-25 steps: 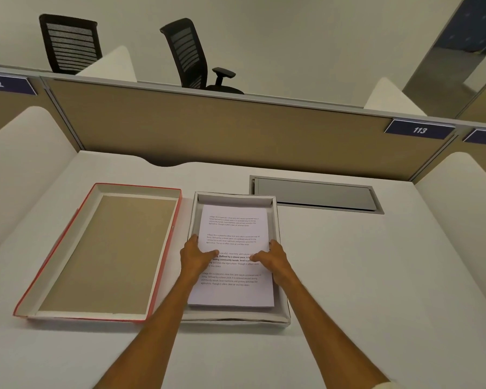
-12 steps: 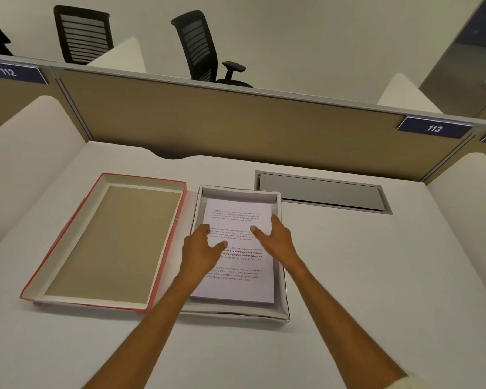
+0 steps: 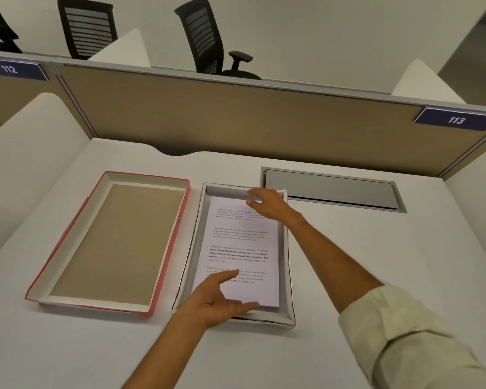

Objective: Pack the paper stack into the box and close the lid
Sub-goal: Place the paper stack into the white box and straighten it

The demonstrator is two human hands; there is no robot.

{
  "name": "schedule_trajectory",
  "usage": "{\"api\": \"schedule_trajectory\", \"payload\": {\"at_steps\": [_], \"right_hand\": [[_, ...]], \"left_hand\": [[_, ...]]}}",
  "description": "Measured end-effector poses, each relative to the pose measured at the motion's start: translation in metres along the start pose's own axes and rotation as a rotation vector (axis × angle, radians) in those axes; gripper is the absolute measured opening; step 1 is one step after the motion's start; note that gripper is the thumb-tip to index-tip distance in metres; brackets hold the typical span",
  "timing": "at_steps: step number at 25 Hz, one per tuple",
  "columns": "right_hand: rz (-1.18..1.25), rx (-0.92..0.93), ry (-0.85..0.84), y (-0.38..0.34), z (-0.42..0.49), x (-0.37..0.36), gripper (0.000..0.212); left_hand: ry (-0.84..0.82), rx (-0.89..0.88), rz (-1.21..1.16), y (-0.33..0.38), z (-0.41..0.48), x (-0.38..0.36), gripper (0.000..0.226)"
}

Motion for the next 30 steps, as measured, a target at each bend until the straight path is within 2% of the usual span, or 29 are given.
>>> {"api": "schedule_trajectory", "payload": {"at_steps": [3, 5, 10, 13, 16, 19, 22, 30], "right_hand": [[0.006, -0.005, -0.059, -0.002, 0.017, -0.002, 0.043], [0.023, -0.014, -0.085, 0.0, 0.025, -0.004, 0.039], [-0.061, -0.032, -0.192, 0.009, 0.042, -0.011, 0.037], [-0.086, -0.007, -0.224, 0.017, 0.049, -0.017, 0.034], [-0.055, 0.008, -0.204, 0.018, 0.053, -0.019, 0.031], [0.004, -0.019, -0.185, 0.018, 0.057, -0.02, 0.029], [0.032, -0.032, -0.173, 0.018, 0.058, -0.021, 0.035], [0.048, -0.044, -0.169, 0.018, 0.062, -0.02, 0.035]], "left_hand": [[0.028, -0.021, -0.008, 0.001, 0.007, 0.005, 0.047], [0.055, -0.016, 0.002, 0.003, 0.011, 0.007, 0.052], [0.155, -0.077, 0.166, 0.006, 0.021, 0.014, 0.099], [0.192, 0.003, 0.049, 0.002, 0.027, 0.015, 0.082], [0.185, 0.051, -0.005, 0.0, 0.028, 0.013, 0.06], [0.182, 0.063, -0.019, 0.001, 0.028, 0.012, 0.047], [0.178, 0.058, -0.014, 0.002, 0.029, 0.011, 0.046], [0.164, 0.063, 0.008, 0.004, 0.031, 0.013, 0.046]]}}
Point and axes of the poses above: each hand's wrist, its own z-axis towards the middle knuckle, its own x-axis out of the back of the hand, y = z × x, the point moved 5 cm from there along z, towards the middle knuckle, and after that the axes turned 1 degree about -x, right-handed, at the moved point
